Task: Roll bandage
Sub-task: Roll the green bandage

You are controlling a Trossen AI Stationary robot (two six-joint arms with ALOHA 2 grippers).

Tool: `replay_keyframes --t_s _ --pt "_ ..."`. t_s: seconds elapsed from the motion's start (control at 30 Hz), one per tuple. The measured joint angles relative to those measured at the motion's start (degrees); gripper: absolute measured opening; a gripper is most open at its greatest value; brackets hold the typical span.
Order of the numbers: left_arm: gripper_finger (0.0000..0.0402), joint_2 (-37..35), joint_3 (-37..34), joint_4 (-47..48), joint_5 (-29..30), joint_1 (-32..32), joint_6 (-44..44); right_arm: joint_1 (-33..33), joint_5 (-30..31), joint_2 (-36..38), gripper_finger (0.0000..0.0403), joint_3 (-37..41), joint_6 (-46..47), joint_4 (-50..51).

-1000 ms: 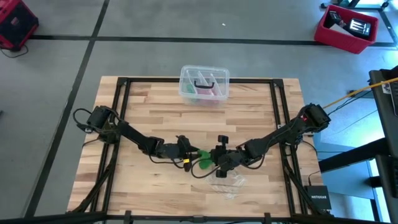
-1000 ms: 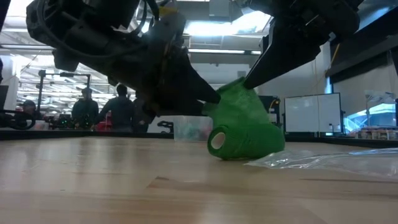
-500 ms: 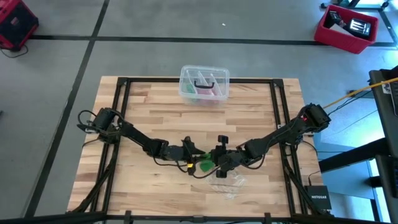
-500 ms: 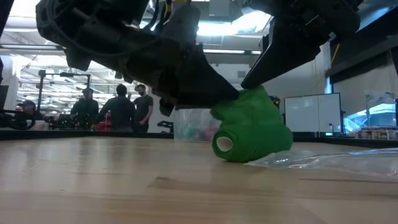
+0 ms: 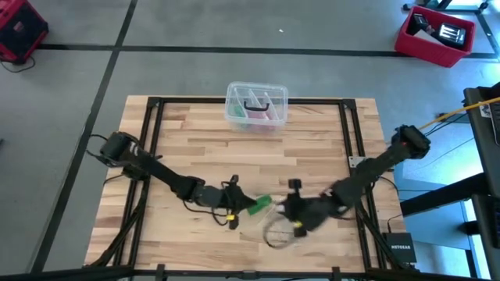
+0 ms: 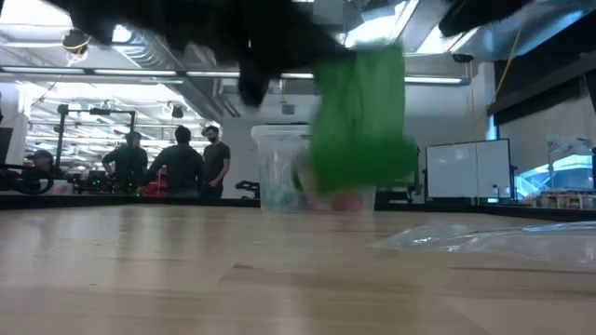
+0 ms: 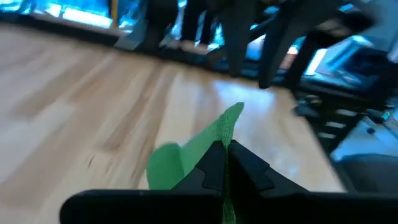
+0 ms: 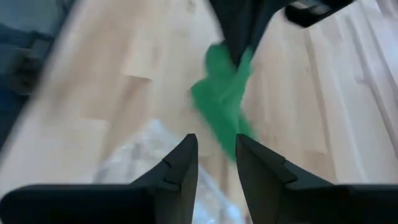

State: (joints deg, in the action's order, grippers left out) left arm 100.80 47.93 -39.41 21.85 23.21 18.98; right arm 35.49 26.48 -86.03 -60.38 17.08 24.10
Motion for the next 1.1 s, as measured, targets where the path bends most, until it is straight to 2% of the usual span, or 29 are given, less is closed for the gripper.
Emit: replay_keyframes --t_s 0.13,0.3,0.5,0.63,0.73,0.87,1.1 --pt "0.0001 -5.6 3.4 5.4 0.1 3.0 -4.3 6.9 3.5 2.4 0.0111 0.0 0.6 -0.9" --pt "0.0001 -8.2 7.4 10.2 0.2 6.2 -7.4 11.3 7.9 -0.4 0.0111 0.1 7.0 -2.6" --pt "0.0 -8.2 9.8 11.0 1.6 9.1 -9.2 11.8 14.5 -5.7 0.0143 0.2 6.9 -7.6" --pt "0.0 -8.2 9.8 10.6 5.6 10.2 -10.0 12.2 9.9 -7.0 0.017 0.2 4.2 -14.2" --pt "0.0 -8.2 9.8 10.6 6.2 10.2 -9.1 13.7 10.0 -7.5 0.0184 0.2 3.5 -15.9" --pt "0.0 -8.2 9.8 10.4 8.4 10.0 -9.3 14.9 13.2 -8.7 0.0188 0.2 2.8 -18.7" --pt "0.0 -8.2 9.8 10.4 8.6 9.6 -9.3 13.5 17.1 -12.8 0.0182 0.2 -0.2 -23.2"
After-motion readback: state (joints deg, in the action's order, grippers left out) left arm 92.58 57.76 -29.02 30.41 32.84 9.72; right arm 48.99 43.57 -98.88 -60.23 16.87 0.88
